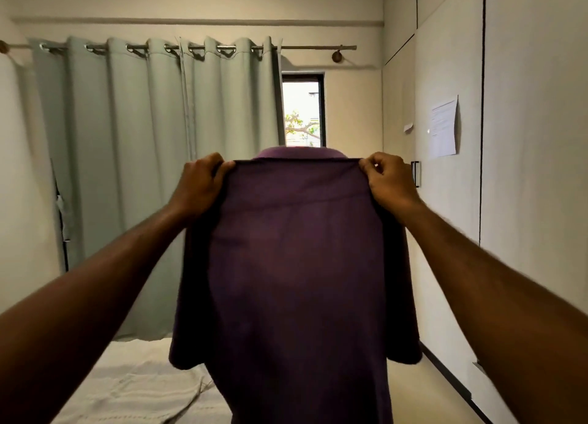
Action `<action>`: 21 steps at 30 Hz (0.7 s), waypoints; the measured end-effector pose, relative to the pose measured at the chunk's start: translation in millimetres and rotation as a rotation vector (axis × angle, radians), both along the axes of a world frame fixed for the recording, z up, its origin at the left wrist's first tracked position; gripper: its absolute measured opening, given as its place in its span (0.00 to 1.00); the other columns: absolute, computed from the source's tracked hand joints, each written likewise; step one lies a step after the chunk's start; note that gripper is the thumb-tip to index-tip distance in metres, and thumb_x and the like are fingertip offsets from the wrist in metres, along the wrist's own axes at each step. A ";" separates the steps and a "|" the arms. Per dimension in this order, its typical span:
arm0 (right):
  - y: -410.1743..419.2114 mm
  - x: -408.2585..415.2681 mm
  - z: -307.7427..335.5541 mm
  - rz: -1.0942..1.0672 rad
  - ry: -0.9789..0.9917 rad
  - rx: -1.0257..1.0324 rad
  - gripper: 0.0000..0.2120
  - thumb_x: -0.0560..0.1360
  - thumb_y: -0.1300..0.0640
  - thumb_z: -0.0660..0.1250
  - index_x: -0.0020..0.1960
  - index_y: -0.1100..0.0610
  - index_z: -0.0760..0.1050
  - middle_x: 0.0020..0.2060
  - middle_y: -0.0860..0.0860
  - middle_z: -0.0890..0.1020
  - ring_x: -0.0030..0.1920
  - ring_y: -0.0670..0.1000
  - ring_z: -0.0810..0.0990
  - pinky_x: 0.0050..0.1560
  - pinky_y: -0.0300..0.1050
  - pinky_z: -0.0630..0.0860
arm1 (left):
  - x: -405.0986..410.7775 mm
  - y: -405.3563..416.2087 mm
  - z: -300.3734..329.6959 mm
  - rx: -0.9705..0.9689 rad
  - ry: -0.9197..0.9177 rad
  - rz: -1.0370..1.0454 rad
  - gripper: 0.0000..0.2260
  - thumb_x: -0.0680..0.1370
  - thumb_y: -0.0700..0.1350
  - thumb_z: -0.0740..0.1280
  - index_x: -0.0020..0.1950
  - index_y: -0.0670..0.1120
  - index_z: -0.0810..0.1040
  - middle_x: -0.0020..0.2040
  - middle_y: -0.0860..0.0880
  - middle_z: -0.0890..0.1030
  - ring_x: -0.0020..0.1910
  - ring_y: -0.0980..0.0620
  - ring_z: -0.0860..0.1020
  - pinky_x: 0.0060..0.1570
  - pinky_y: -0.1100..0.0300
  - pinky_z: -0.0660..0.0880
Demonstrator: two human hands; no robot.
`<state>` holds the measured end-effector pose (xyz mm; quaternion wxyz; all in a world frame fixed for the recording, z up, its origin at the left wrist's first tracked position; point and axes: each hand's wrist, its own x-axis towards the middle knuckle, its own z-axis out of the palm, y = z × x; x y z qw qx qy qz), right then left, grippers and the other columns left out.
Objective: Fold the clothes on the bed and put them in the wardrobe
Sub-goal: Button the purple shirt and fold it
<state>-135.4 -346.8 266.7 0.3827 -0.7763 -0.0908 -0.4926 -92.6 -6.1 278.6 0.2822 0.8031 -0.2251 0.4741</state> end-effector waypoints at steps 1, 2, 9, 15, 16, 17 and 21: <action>-5.8 0.0 -2.7 -0.058 -0.009 -0.080 0.14 0.82 0.49 0.63 0.44 0.55 0.79 0.37 0.49 0.80 0.40 0.51 0.80 0.43 0.45 0.74 | -0.9 9.5 0.2 0.143 -0.026 0.041 0.16 0.84 0.50 0.61 0.42 0.41 0.73 0.35 0.44 0.76 0.36 0.42 0.76 0.38 0.51 0.69; -8.9 -0.8 -5.0 -0.102 -0.047 -0.116 0.15 0.83 0.48 0.62 0.42 0.55 0.77 0.35 0.49 0.79 0.38 0.51 0.79 0.40 0.44 0.73 | -2.8 15.8 -0.7 0.227 -0.058 0.056 0.15 0.85 0.51 0.60 0.44 0.42 0.73 0.36 0.41 0.77 0.37 0.38 0.77 0.38 0.49 0.71; -3.8 -6.3 -15.1 -0.095 -0.124 -0.164 0.15 0.85 0.50 0.58 0.47 0.59 0.75 0.36 0.51 0.78 0.34 0.48 0.76 0.33 0.38 0.67 | -8.7 20.1 -0.5 0.173 -0.054 -0.018 0.18 0.85 0.52 0.58 0.42 0.41 0.71 0.35 0.43 0.77 0.36 0.41 0.75 0.38 0.50 0.68; -11.3 -2.4 -15.9 -0.366 0.232 -0.260 0.11 0.84 0.57 0.59 0.57 0.61 0.79 0.51 0.59 0.81 0.50 0.61 0.79 0.46 0.45 0.68 | -11.5 26.4 -1.8 0.360 0.264 -0.030 0.10 0.82 0.48 0.66 0.46 0.44 0.80 0.42 0.48 0.81 0.46 0.46 0.80 0.45 0.56 0.71; -6.5 -4.1 -17.3 -0.364 0.209 -0.183 0.11 0.84 0.58 0.57 0.56 0.61 0.78 0.50 0.59 0.80 0.48 0.60 0.78 0.46 0.45 0.67 | -14.3 24.5 -3.5 0.387 0.276 -0.033 0.10 0.81 0.49 0.68 0.47 0.43 0.81 0.42 0.48 0.82 0.45 0.47 0.81 0.44 0.56 0.71; -3.0 -5.4 -19.5 -0.332 0.166 -0.112 0.11 0.84 0.58 0.56 0.54 0.60 0.77 0.49 0.58 0.80 0.45 0.57 0.76 0.45 0.44 0.67 | -17.1 23.2 -4.9 0.371 0.285 -0.051 0.10 0.79 0.51 0.70 0.47 0.43 0.82 0.41 0.48 0.82 0.42 0.48 0.80 0.42 0.56 0.73; -12.4 -20.9 -21.8 0.081 0.060 0.067 0.15 0.83 0.51 0.64 0.43 0.60 0.78 0.37 0.51 0.80 0.37 0.47 0.76 0.42 0.42 0.70 | -24.7 40.4 0.5 0.240 0.317 -0.139 0.05 0.74 0.48 0.77 0.41 0.51 0.82 0.36 0.49 0.82 0.35 0.54 0.78 0.39 0.59 0.74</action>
